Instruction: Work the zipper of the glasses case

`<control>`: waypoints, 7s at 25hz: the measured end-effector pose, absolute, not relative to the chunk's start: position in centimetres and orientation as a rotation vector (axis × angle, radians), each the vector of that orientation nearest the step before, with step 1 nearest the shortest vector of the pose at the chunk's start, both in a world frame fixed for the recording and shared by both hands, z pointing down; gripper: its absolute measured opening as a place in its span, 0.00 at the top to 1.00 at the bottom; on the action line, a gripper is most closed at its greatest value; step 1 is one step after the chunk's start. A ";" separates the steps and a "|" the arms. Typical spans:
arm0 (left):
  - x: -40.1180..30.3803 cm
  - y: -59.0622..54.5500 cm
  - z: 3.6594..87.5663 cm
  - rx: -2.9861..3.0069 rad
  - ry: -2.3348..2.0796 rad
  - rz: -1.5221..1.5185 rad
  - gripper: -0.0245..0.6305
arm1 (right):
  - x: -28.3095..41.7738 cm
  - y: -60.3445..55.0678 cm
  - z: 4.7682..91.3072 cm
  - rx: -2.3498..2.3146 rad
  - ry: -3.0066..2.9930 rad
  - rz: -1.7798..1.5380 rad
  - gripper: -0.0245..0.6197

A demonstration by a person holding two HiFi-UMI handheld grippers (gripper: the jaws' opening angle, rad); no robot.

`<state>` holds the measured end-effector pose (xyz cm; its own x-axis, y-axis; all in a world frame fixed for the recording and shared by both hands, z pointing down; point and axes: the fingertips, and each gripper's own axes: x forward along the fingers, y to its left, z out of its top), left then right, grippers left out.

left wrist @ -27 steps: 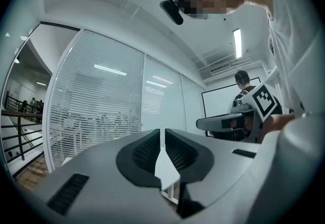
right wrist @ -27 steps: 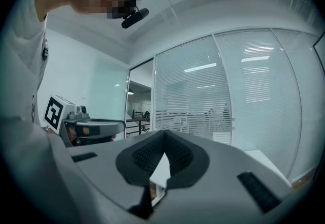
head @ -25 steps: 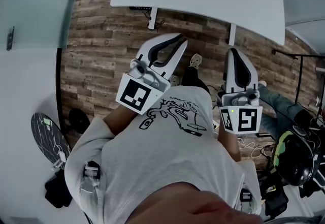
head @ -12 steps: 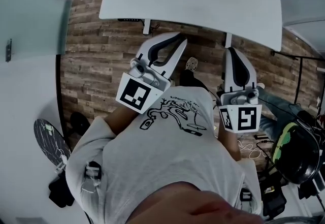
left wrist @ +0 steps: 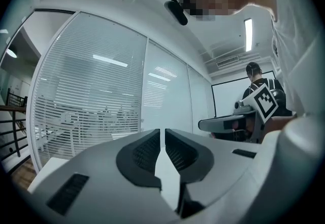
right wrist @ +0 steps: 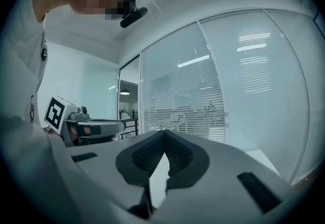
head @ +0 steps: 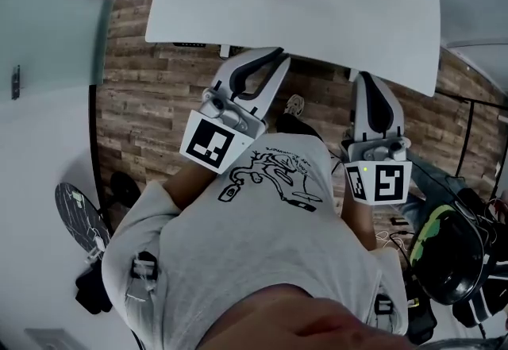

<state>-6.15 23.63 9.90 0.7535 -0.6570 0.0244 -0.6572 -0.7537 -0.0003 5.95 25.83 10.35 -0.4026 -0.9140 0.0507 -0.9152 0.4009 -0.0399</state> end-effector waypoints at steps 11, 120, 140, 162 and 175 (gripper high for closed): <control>-2.2 19.4 10.5 2.900 -1.171 0.054 0.90 | 10.4 21.5 11.6 1.654 -2.634 0.131 0.95; 0.1 -10.0 44.2 2.722 -0.810 0.932 0.91 | 7.6 -11.9 47.4 0.705 -2.162 0.053 0.86; 0.3 -9.6 44.2 2.743 -0.763 0.924 0.93 | 6.6 -12.7 49.3 0.435 -2.062 -0.203 0.95; -0.1 -10.6 44.4 2.707 -0.824 0.916 0.93 | 7.2 -11.3 49.3 0.440 -2.051 -0.172 0.96; 0.4 -9.9 43.7 2.731 -0.711 0.927 0.93 | 7.5 -11.2 49.4 0.484 -2.055 -0.155 0.96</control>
<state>0.37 -9.86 43.72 0.6928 -0.3841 0.6103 -0.4901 -0.8716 0.0078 7.51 -11.25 49.39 -0.4397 -0.3997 0.8043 -0.2744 0.9125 0.3035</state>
